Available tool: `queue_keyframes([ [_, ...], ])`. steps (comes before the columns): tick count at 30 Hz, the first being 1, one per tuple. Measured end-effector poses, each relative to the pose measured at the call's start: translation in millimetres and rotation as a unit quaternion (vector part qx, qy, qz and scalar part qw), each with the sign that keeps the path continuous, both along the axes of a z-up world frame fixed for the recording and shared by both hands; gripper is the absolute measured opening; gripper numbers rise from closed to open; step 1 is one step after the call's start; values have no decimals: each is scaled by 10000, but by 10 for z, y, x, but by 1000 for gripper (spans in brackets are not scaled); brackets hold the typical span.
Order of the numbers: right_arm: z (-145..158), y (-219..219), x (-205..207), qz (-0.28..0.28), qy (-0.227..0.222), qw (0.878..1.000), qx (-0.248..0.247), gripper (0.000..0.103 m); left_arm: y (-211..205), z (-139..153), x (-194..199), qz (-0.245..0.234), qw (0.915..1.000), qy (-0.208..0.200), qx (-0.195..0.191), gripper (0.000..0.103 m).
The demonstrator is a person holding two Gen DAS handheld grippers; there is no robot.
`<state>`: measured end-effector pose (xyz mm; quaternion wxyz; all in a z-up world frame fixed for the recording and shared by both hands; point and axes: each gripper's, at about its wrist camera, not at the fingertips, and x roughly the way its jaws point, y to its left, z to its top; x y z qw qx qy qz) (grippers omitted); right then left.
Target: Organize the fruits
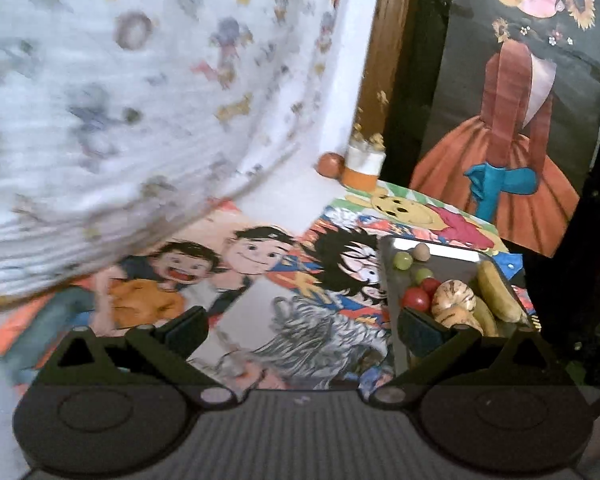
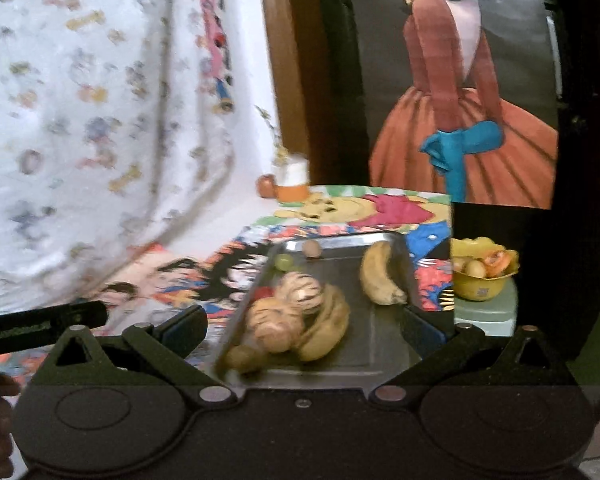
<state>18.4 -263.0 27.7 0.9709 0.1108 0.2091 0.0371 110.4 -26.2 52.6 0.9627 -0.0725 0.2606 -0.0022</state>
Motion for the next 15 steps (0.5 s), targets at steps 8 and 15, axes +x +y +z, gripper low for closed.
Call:
queue_keyframes([
  [8, 219, -100, -514, -15, -499, 9986, 199, 103, -81, 320, -650, 274, 9985, -436, 175, 103],
  [15, 246, -97, -714, -4, -510, 9983, 278, 103, -114, 390, -918, 333, 9978, -539, 196, 103],
])
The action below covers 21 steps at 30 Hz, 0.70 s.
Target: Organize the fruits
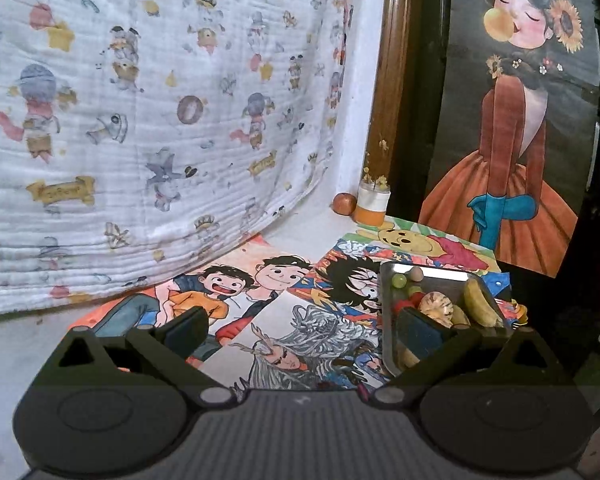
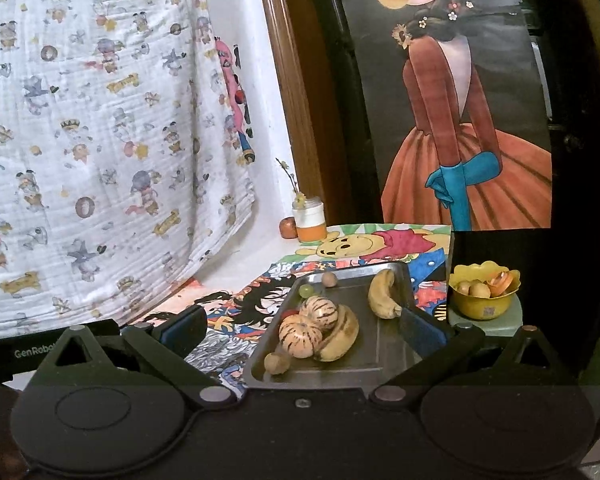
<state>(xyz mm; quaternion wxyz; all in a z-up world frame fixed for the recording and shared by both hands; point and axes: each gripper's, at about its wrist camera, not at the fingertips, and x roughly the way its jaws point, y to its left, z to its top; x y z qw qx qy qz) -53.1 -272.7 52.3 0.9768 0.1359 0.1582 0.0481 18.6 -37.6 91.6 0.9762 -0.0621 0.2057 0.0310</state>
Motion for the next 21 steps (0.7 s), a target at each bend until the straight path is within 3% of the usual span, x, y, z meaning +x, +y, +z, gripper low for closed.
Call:
queue_keyframes([
  [10, -23, 109, -185, -33, 20, 10000, -68, 103, -19, -7, -230, -82, 9999, -61, 100, 103],
  [21, -257, 310, -237, -58, -282, 9990, -355, 103, 60, -194, -274, -114, 9997, -217, 70, 103],
])
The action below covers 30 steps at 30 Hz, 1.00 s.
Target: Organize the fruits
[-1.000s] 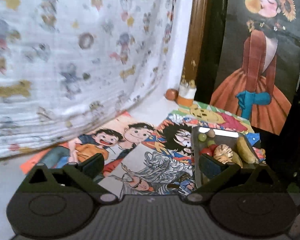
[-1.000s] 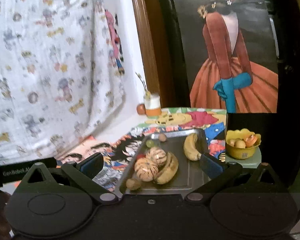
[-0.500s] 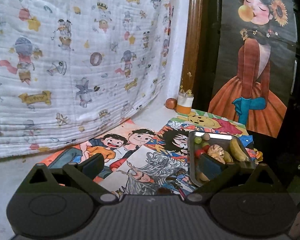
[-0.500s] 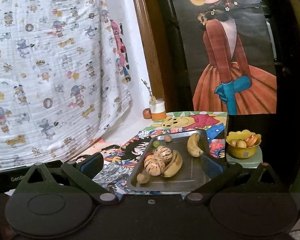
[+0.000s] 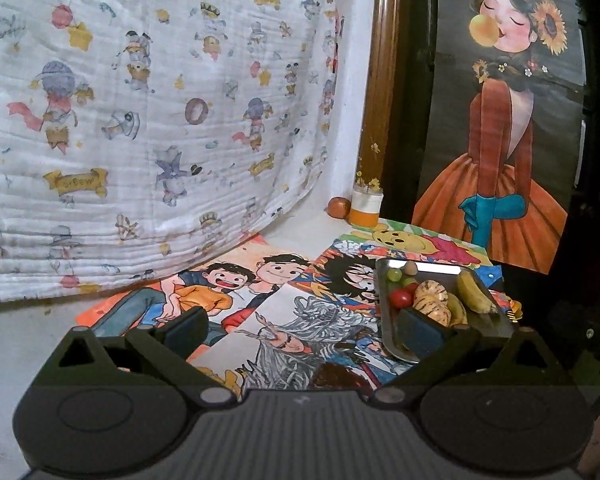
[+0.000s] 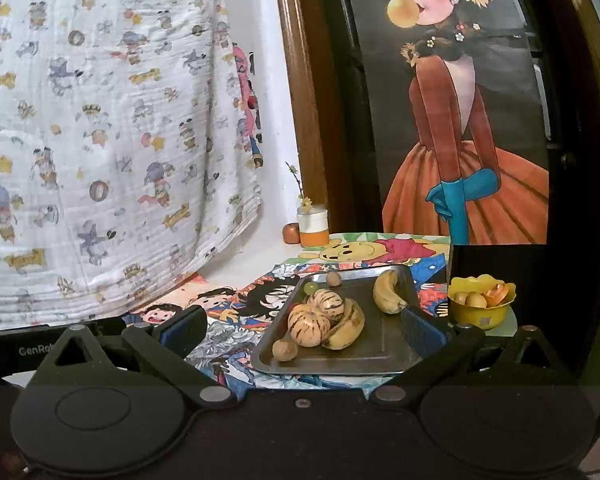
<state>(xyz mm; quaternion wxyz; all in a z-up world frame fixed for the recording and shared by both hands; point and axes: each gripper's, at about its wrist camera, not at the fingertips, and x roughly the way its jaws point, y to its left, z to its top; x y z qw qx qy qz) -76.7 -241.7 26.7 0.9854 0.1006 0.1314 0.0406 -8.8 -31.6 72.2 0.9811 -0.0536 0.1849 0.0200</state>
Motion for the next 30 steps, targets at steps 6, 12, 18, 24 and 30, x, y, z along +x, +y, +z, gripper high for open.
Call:
queue_keyframes([
  [6, -141, 111, -3, 21, -37, 9999, -145, 103, 69, -159, 3, -67, 10000, 24, -63, 103],
  [12, -222, 182, 45, 96, -24, 9997, -211, 103, 132, -287, 7, -86, 9999, 24, -46, 103],
  [18, -318, 219, 98, 100, 97, 9997, -207, 103, 201, -370, 27, -73, 10000, 29, -48, 103],
  [24, -383, 239, 136, 120, 198, 9996, -185, 103, 213, -461, 41, -3, 9999, 155, 74, 103],
  [30, -437, 252, 134, 63, 159, 9994, -289, 103, 215, -537, 5, -85, 9997, 133, 173, 103],
])
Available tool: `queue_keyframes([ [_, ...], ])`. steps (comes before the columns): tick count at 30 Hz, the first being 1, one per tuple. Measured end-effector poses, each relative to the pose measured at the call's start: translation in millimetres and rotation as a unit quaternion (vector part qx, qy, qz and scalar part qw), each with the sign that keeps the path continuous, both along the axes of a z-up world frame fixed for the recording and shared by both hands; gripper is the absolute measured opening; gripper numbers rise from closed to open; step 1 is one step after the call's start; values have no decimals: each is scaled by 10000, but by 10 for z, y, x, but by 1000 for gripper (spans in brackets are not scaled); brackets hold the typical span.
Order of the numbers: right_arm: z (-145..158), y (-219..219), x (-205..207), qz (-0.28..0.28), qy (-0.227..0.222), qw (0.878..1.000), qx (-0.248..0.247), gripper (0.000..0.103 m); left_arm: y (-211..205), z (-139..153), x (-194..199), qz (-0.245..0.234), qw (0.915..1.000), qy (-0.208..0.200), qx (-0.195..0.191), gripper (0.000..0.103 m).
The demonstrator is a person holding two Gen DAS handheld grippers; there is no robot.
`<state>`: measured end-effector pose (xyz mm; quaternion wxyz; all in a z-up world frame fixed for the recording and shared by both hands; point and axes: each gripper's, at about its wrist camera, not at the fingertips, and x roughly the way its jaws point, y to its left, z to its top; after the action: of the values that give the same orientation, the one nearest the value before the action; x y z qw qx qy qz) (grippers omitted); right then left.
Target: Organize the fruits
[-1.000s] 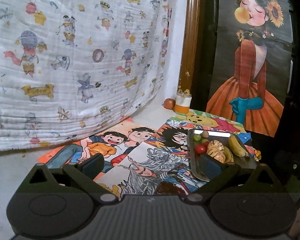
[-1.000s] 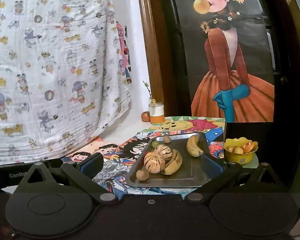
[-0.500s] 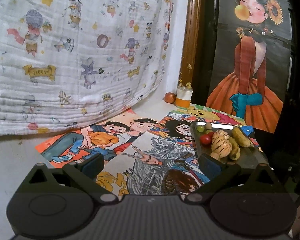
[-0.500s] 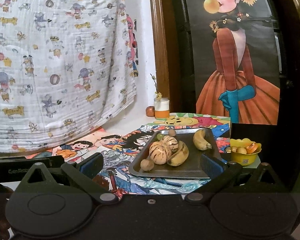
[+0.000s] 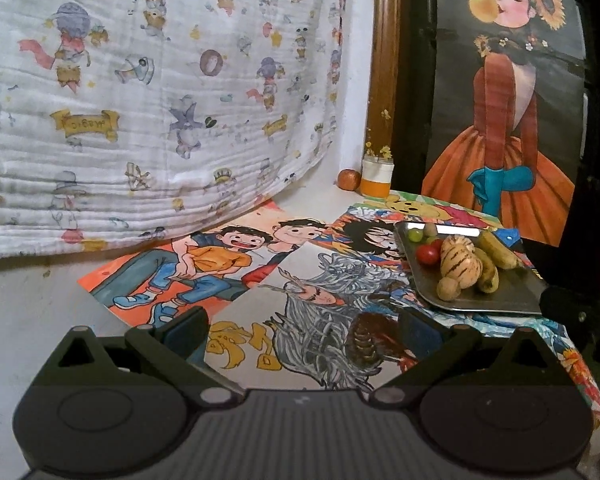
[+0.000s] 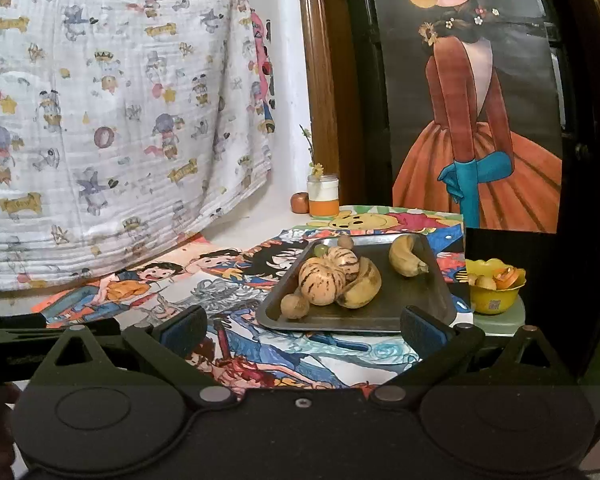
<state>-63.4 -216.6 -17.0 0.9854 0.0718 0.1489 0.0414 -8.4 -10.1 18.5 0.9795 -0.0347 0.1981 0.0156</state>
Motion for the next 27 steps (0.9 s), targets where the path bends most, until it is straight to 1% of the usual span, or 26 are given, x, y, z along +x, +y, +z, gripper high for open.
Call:
queue_keyframes([
  [6, -114, -13, -8, -38, 5, 10000, -25, 103, -15, -59, -71, -153, 9997, -175, 72, 103],
  [13, -212, -27, -70, -158, -154, 9997, -95, 103, -23, -122, -123, -256, 9991, -301, 120, 103],
  [18, -242, -28, -75, -325, -198, 9991, -210, 103, 9, -151, -128, -212, 9993, -306, 66, 103],
  [27, -288, -15, -69, -390, -139, 9986, -326, 103, 86, -186, -128, -92, 9995, -301, 34, 103],
])
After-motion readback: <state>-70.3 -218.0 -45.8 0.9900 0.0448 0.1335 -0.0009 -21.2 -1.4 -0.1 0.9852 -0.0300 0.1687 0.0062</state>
